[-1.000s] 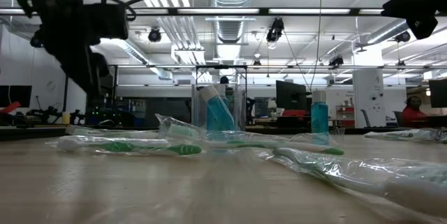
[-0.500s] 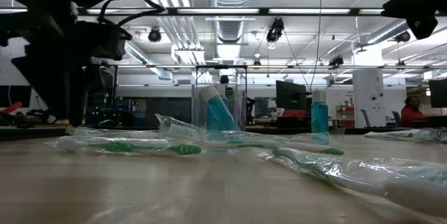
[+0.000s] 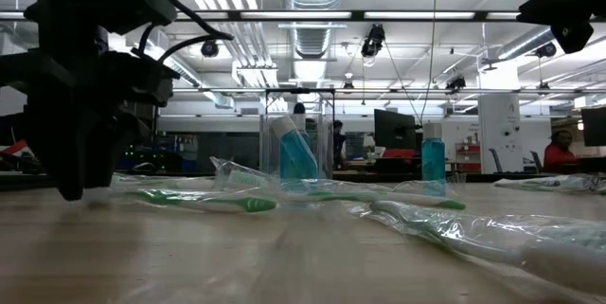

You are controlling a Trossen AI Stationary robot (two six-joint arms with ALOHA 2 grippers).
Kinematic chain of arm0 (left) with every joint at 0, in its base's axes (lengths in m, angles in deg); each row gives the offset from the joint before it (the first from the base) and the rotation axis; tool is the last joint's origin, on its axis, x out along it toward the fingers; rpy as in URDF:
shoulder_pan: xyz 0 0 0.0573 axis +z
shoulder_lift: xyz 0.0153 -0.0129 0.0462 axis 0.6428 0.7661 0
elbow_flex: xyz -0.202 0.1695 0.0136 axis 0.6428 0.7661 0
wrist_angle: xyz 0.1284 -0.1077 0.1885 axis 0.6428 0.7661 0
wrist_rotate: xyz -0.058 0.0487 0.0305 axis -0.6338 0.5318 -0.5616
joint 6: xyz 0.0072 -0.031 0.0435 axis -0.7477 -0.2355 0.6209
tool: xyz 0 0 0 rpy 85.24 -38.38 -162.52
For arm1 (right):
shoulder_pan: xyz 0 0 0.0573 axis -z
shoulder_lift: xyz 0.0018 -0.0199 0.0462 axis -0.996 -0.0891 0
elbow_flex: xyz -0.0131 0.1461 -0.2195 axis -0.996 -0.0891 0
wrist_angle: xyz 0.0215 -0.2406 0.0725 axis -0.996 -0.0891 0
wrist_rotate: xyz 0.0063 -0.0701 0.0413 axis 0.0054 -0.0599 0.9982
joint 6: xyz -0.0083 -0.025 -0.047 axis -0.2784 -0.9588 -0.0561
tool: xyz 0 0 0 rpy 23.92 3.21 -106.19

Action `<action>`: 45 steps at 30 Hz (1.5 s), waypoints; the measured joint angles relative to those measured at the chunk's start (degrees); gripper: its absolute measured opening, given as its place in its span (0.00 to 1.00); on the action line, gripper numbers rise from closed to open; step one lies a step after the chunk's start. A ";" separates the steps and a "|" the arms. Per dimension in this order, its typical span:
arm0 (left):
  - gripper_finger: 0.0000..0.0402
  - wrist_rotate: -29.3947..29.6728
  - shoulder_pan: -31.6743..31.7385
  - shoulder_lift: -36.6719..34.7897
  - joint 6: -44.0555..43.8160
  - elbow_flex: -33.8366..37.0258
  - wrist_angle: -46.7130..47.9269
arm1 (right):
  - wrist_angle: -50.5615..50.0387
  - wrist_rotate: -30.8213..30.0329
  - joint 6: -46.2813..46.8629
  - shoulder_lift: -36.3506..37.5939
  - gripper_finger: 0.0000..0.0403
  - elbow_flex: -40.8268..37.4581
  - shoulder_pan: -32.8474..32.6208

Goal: Pick & Place toothbrushing station
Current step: Put the white green toothbrush into the back side of the transparent organizer

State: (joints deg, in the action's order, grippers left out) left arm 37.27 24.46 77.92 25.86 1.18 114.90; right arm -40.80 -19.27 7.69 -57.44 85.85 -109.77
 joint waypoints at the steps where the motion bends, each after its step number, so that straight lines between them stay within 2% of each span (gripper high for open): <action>1: 0.44 -0.28 0.04 0.30 -0.01 -0.05 -0.05 | 0.02 -0.01 -0.02 0.01 0.19 0.01 0.00; 5: 0.38 -0.96 0.05 -0.02 -0.31 0.00 -0.26 | 0.00 -0.02 0.00 0.01 0.20 0.01 0.00; 14: 0.13 -1.06 -0.02 -1.85 -0.89 0.19 1.15 | 0.00 0.00 0.00 0.01 0.18 0.01 0.00; 22: 0.02 -0.98 0.01 -2.73 -2.10 0.19 1.80 | 0.01 0.00 0.00 0.01 0.17 0.00 0.00; 36: 0.00 0.25 0.03 -14.96 -5.95 -2.70 12.00 | 0.00 0.00 0.00 0.01 0.18 -0.01 0.00; 41: 0.00 1.11 0.09 -19.13 -6.53 -7.03 16.86 | 0.00 -0.01 0.00 0.01 0.17 0.00 0.00; 45: 0.00 4.28 0.16 -18.89 -6.17 -13.03 23.90 | 0.00 -0.02 0.00 0.01 0.18 -0.01 0.00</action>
State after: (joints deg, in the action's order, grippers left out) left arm 41.55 24.62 59.04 19.69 -11.85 138.80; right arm -40.80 -19.29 7.69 -57.43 85.85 -109.77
